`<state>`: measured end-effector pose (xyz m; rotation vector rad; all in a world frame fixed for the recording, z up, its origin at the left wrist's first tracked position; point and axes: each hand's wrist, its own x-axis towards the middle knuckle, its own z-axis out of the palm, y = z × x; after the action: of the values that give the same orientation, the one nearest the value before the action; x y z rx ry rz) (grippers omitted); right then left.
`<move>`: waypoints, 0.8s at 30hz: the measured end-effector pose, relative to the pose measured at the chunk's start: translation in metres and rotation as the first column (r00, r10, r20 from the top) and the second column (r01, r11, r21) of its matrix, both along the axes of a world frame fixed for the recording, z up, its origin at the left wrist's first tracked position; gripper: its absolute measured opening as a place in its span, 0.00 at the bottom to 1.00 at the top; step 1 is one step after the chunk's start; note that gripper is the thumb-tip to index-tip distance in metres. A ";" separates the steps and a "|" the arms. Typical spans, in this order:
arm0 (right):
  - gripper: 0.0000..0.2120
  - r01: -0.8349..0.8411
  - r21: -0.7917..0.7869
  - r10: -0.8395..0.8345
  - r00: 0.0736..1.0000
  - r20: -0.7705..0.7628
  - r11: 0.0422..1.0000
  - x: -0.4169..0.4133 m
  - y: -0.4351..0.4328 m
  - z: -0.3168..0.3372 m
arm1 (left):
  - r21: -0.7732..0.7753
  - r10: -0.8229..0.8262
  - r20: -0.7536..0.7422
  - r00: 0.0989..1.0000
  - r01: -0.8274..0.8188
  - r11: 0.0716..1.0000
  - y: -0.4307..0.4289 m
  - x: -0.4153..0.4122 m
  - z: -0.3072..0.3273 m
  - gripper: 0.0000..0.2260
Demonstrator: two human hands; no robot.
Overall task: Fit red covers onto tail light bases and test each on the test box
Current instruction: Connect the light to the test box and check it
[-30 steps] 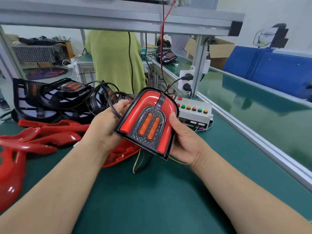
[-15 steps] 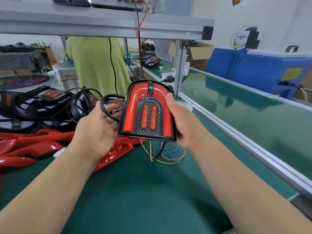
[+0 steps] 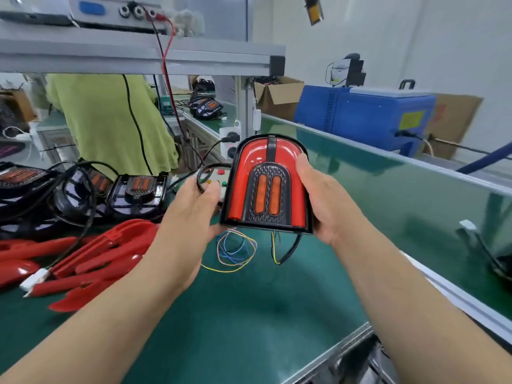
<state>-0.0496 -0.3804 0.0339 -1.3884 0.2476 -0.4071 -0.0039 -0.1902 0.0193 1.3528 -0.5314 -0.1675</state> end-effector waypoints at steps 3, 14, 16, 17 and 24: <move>0.22 0.080 -0.014 -0.079 0.997 0.012 0.997 -0.016 -0.023 0.001 | 0.068 -0.050 -0.009 0.999 0.050 0.996 -0.025 -0.008 0.002 0.09; 0.22 0.387 0.085 -0.388 0.922 -0.002 0.918 -0.079 -0.110 -0.003 | 0.218 -0.269 -0.071 0.961 0.278 0.936 -0.140 -0.047 0.004 0.16; 0.21 0.439 0.065 -0.438 0.899 -0.021 0.896 -0.091 -0.127 -0.007 | 0.275 -0.298 -0.074 0.952 0.307 0.911 -0.158 -0.054 -0.003 0.20; 0.20 0.464 0.056 -0.463 0.886 -0.029 0.884 -0.097 -0.135 -0.009 | 0.291 -0.313 -0.079 0.947 0.322 0.901 -0.167 -0.058 -0.006 0.22; 0.20 0.578 0.057 -0.577 0.816 -0.035 0.814 -0.125 -0.182 -0.021 | 0.283 -0.460 -0.139 0.877 0.480 0.830 -0.217 -0.079 -0.015 0.23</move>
<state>-0.1748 -0.5628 0.0124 -1.2315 0.7028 -0.8863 -0.0834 -0.4069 0.0042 1.4919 -0.8046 -0.7266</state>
